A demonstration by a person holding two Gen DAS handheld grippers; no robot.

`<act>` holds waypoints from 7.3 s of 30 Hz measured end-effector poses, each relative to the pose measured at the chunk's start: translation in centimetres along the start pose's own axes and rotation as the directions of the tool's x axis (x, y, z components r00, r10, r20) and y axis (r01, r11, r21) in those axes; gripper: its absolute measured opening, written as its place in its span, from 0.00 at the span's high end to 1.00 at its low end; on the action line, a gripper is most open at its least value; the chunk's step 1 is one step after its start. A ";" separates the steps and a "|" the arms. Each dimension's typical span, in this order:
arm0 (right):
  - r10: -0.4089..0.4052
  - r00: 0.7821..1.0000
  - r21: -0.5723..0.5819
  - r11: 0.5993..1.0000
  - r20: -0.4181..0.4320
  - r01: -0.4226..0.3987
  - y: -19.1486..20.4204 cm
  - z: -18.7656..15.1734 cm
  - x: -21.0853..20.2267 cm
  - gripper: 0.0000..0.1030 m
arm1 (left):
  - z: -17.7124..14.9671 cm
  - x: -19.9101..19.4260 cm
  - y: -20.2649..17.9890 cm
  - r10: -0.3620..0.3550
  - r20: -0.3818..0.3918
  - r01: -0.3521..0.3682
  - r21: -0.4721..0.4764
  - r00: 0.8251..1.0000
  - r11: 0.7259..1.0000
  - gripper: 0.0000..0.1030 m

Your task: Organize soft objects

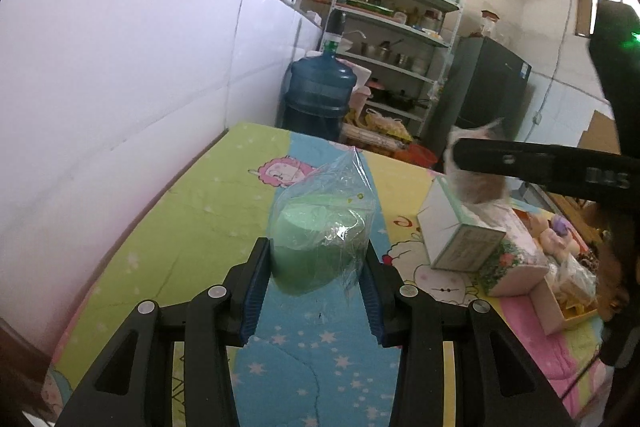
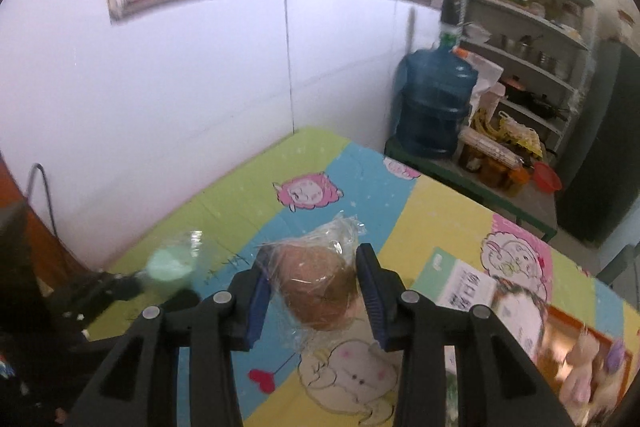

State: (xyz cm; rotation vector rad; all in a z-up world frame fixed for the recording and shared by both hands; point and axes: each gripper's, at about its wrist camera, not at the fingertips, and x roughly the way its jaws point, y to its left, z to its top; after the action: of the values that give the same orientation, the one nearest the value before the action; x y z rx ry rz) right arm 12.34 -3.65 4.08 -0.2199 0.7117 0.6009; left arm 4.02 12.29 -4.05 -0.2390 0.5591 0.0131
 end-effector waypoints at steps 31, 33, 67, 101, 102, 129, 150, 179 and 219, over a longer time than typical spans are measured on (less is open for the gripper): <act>-0.047 0.978 0.270 0.963 0.204 -0.010 -11.4 -9.3 -13.7 0.59 | 0.7 -1.4 -13.4 -0.056 0.032 0.049 0.186 0.998 0.981 0.58; -0.059 0.976 0.286 0.958 0.210 -0.004 -12.3 -9.9 -14.3 0.59 | 0.6 -1.4 -14.5 -0.070 0.034 0.062 0.200 0.997 0.978 0.58; -0.272 0.933 0.532 0.839 0.236 0.110 -25.2 -19.2 -22.2 0.59 | 0.2 3.0 -32.3 -0.336 -0.108 0.352 0.334 0.936 0.874 0.58; -0.200 0.966 0.619 0.783 0.164 0.057 -32.5 -23.1 -16.7 0.59 | -3.3 13.6 -40.7 -0.334 -0.319 0.427 0.294 0.887 0.855 0.58; -0.195 0.968 0.620 0.782 0.161 0.054 -32.6 -23.2 -16.4 0.59 | -3.3 13.7 -40.8 -0.333 -0.324 0.429 0.294 0.885 0.854 0.58; -0.208 0.952 0.626 0.780 0.227 0.021 -32.2 -23.0 -17.7 0.45 | -2.6 11.6 -39.3 -0.376 -0.298 0.456 0.275 0.877 0.846 0.51; -0.245 0.938 0.562 0.824 0.246 0.068 -27.3 -20.7 -19.5 0.45 | -1.5 6.6 -34.5 -0.318 -0.178 0.358 0.283 0.931 0.890 0.51; -0.358 0.897 0.462 0.862 0.261 0.210 -14.6 -18.6 -20.0 0.40 | -2.4 -4.7 -23.3 -0.086 0.045 0.075 0.211 0.995 0.975 0.51; -0.524 0.824 0.411 0.814 0.214 0.410 -6.5 -19.2 -20.4 0.18 | -4.3 -10.0 -18.9 -0.054 0.085 0.036 0.203 0.995 0.979 0.51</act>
State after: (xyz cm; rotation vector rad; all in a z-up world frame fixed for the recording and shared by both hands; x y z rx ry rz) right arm -6.61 -25.31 3.38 0.0374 0.4098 0.0142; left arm -5.23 -6.55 1.85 -0.0534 0.4613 -0.0763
